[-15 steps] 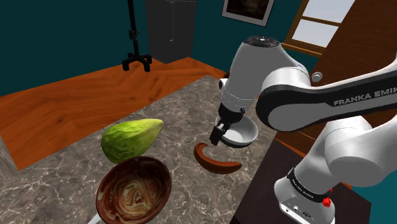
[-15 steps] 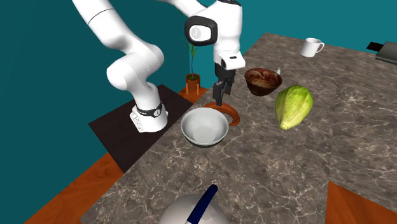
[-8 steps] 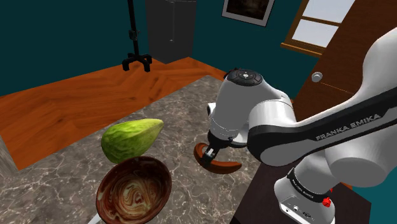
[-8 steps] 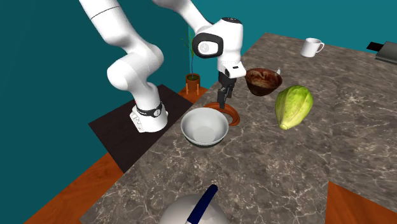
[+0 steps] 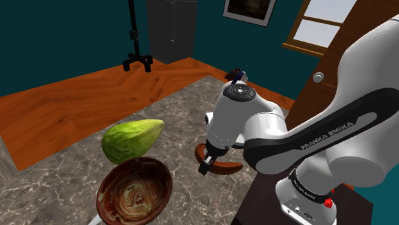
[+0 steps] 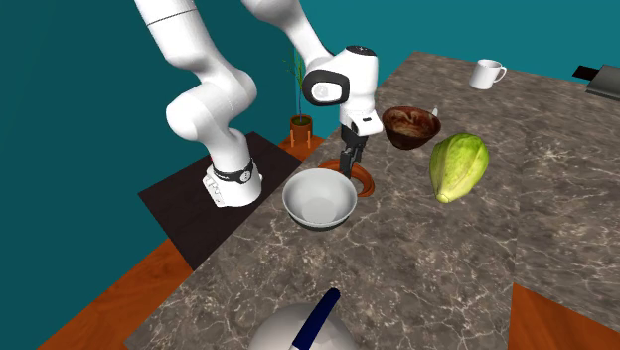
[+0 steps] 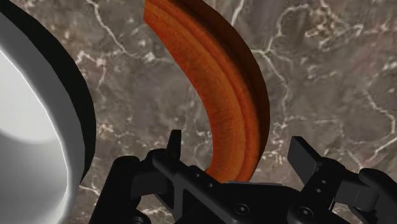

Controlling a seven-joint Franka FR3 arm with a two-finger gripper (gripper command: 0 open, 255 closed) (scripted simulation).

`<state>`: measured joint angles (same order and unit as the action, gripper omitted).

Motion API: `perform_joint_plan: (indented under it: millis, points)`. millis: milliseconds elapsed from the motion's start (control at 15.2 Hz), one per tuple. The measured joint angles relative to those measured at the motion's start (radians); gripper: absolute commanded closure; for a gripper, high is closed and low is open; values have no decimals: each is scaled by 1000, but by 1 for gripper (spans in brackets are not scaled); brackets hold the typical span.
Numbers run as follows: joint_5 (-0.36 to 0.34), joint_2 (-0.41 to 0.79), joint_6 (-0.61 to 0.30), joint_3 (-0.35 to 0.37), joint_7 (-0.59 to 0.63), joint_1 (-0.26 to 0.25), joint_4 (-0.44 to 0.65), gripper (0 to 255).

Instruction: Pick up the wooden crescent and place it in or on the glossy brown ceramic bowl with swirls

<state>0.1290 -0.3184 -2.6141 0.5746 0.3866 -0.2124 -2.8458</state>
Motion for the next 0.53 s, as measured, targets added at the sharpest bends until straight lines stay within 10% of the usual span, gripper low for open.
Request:
perform_joint_plan:
  millis: [330, 396, 528]
  points:
    - [-4, 8, -9, 5, 6, 3, -1, 0]
    - [-4, 8, -9, 5, 6, 3, -1, 255]
    - [-4, 8, -9, 5, 6, 3, -1, 255]
